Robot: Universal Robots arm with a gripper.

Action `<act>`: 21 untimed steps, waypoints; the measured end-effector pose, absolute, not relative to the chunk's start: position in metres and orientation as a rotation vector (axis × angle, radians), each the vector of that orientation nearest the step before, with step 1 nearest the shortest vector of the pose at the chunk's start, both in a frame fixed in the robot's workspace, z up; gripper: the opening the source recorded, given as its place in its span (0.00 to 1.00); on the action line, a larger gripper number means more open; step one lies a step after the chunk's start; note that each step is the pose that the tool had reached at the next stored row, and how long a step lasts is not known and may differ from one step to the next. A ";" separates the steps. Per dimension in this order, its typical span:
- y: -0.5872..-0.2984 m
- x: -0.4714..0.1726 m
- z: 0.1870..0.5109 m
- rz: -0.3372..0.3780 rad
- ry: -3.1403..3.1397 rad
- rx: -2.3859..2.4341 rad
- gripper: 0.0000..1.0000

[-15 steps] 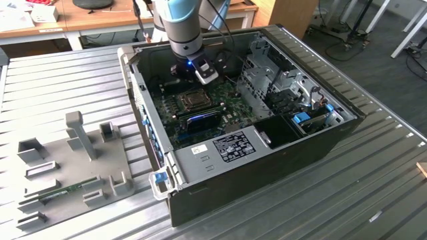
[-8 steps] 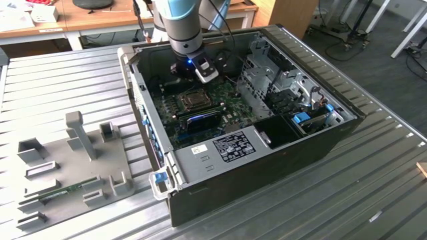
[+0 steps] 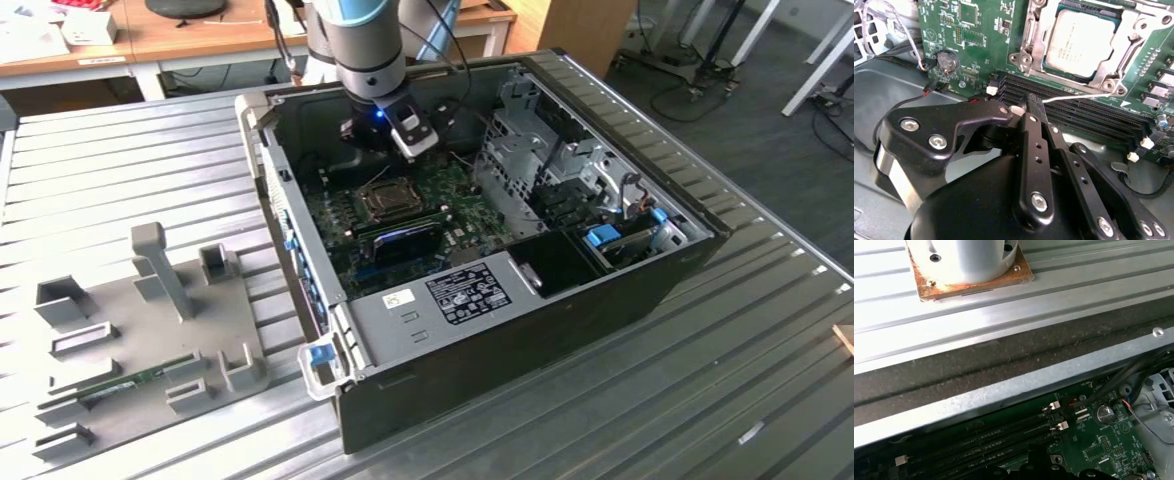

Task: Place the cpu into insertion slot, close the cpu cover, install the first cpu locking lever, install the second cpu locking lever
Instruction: 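Install the first cpu locking lever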

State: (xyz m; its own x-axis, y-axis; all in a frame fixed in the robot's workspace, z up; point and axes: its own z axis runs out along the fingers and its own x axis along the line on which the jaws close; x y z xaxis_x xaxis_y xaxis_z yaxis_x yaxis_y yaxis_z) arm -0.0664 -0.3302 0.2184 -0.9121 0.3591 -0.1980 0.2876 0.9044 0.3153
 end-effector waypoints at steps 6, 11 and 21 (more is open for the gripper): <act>-0.330 -0.073 0.219 0.412 2.807 0.483 0.11; -0.330 -0.086 0.219 0.414 2.789 0.477 0.11; -0.330 -0.103 0.219 0.417 2.770 0.470 0.11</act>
State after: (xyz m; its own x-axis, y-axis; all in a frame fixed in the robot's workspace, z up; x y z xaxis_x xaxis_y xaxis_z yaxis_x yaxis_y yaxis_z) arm -0.1026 -0.3302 0.2189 -0.9014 0.3592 -0.2419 0.2721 0.9043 0.3289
